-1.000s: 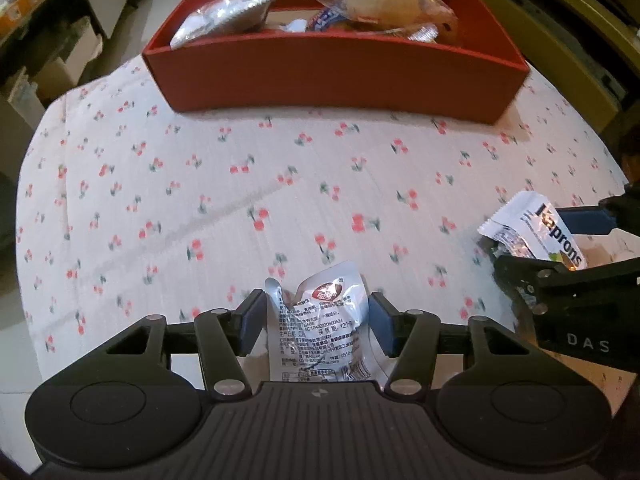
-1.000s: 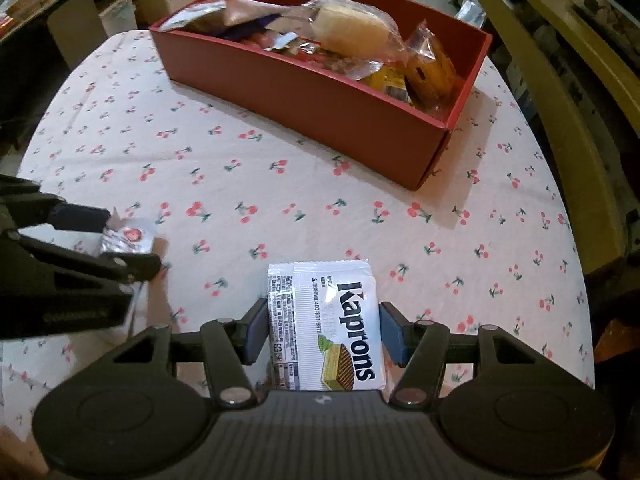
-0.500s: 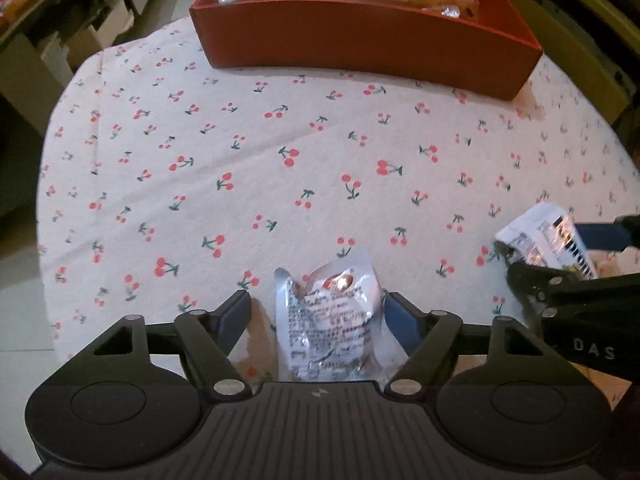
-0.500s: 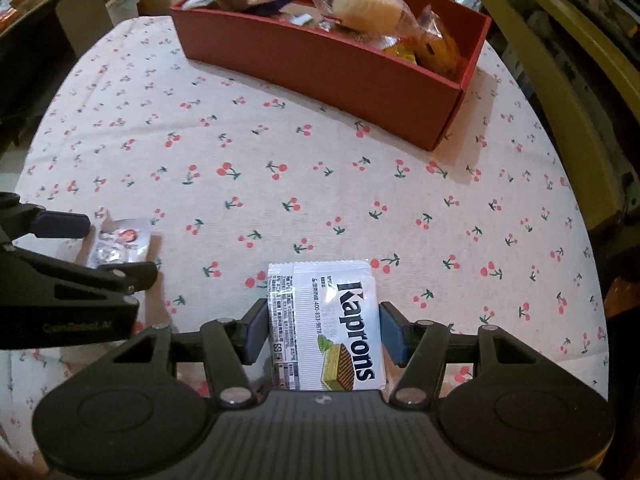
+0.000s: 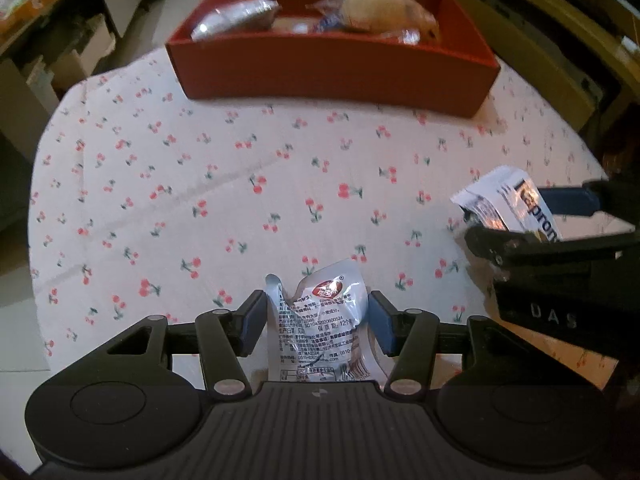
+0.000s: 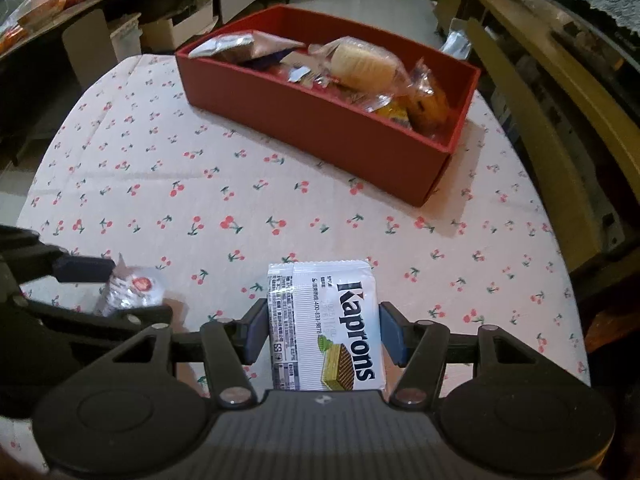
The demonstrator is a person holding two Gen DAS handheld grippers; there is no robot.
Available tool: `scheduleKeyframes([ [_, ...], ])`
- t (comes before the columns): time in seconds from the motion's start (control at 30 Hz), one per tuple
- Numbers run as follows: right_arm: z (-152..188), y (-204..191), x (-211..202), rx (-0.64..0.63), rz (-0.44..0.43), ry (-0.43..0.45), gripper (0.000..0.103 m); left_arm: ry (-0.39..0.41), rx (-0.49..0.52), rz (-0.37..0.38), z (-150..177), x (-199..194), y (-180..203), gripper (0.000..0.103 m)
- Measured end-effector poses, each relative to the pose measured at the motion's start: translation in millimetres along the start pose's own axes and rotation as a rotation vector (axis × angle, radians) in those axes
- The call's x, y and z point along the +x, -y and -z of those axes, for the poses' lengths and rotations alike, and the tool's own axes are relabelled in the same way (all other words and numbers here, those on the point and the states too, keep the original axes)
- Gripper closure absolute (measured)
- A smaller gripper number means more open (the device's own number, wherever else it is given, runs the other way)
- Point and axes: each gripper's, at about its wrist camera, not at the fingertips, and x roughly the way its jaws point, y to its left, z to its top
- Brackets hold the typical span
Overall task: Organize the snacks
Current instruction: 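Lift the silver sachet and Kaprons packet and carry both over the red box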
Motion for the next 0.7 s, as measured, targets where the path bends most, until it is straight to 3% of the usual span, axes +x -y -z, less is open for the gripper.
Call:
scheduleKeyframes([
  [0.7,-8,0,-6,0.003,0.024,0.041,0.039,0.090,0.003,-0.045,-25,-11,2,0.041],
])
